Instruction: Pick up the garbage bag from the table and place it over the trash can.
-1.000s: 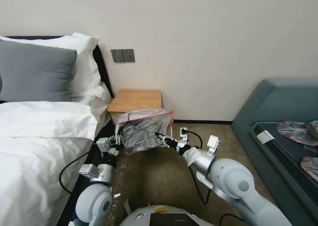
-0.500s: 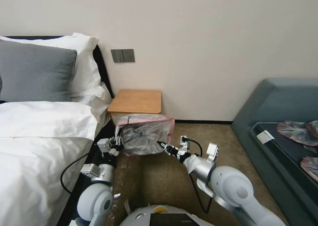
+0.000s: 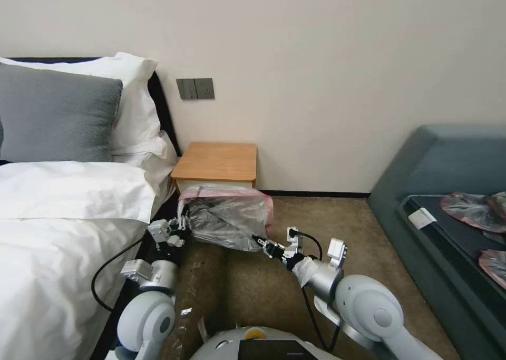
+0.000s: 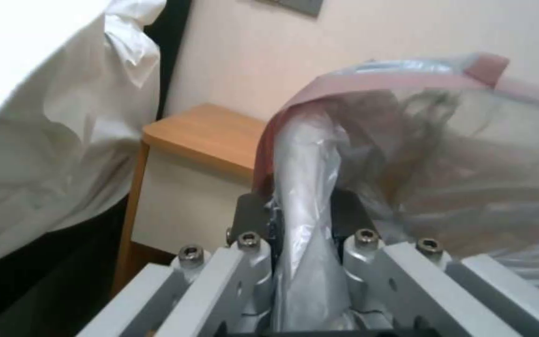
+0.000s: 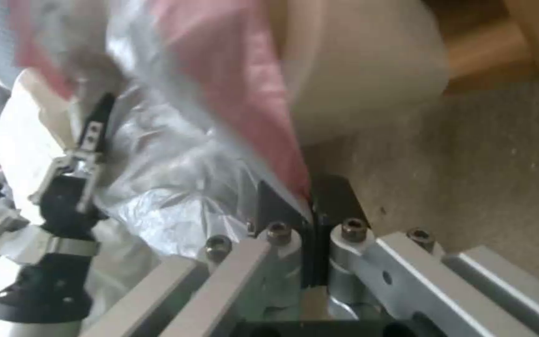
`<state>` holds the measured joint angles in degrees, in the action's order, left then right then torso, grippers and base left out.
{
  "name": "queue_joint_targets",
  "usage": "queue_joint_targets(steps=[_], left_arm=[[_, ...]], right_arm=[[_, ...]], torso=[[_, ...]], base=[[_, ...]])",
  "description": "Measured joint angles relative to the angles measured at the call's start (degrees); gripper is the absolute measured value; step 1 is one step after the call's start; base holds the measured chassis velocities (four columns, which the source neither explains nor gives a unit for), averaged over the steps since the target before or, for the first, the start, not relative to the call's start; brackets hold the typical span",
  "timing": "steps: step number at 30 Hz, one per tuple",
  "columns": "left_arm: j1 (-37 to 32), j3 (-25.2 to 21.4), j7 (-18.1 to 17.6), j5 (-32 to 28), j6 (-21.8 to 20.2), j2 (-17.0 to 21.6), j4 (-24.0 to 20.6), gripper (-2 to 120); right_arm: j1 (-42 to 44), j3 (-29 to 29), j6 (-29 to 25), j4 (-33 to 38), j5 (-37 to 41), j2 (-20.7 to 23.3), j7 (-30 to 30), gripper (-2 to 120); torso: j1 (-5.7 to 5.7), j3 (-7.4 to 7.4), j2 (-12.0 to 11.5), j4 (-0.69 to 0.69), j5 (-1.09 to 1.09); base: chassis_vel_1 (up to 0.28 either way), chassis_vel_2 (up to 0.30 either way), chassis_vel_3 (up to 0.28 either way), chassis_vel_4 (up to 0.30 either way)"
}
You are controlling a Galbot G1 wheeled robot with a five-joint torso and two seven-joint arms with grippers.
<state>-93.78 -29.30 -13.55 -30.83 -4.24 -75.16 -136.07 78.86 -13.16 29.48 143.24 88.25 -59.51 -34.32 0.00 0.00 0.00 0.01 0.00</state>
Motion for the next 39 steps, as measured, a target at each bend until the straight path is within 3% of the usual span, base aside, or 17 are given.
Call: queue_joint_targets(steps=[16,23,25,27,35,39], left_arm=[[-0.7,-1.4,0.1,-2.4,-0.6,0.1,-1.4,8],[-0.3,-3.0,-1.5,-2.8,-0.6,-0.1,-1.0,8],[-0.4,-3.4,-2.1,-2.9,-0.6,-0.2,-1.0,8],[-0.4,-3.8,-3.3,-3.2,-0.6,-0.3,-1.0,8],[-0.1,-3.5,-3.9,-3.5,-0.7,-0.4,-0.8,8],[0.2,-3.7,-4.9,-3.6,-0.8,0.0,0.0,8]], right_arm=[[-0.2,-1.6,2.5,0.0,-8.7,0.1,5.0,4],[5.6,-2.3,5.8,0.0,-22.4,0.2,10.2,32],[5.6,-2.3,5.8,0.0,-22.8,0.2,10.7,36],[5.1,-2.5,5.7,0.0,-22.9,0.2,11.3,47],[4.6,-4.1,3.9,0.0,-23.7,0.1,12.1,71],[4.9,-4.4,3.4,0.0,-25.4,-0.3,13.3,89]], torso=[[0.0,0.0,0.0,0.0,0.0],[0.0,0.0,0.0,-0.04,0.0],[0.0,0.0,0.0,-0.01,0.0],[0.0,0.0,0.0,0.02,0.0],[0.0,0.0,0.0,-0.01,0.0],[0.0,0.0,0.0,0.0,0.0]], base=[[0.0,0.0,0.0,0.0],[0.0,0.0,0.0,0.0],[0.0,0.0,0.0,0.0],[0.0,0.0,0.0,0.0],[0.0,0.0,0.0,0.0],[0.0,0.0,0.0,0.0]])
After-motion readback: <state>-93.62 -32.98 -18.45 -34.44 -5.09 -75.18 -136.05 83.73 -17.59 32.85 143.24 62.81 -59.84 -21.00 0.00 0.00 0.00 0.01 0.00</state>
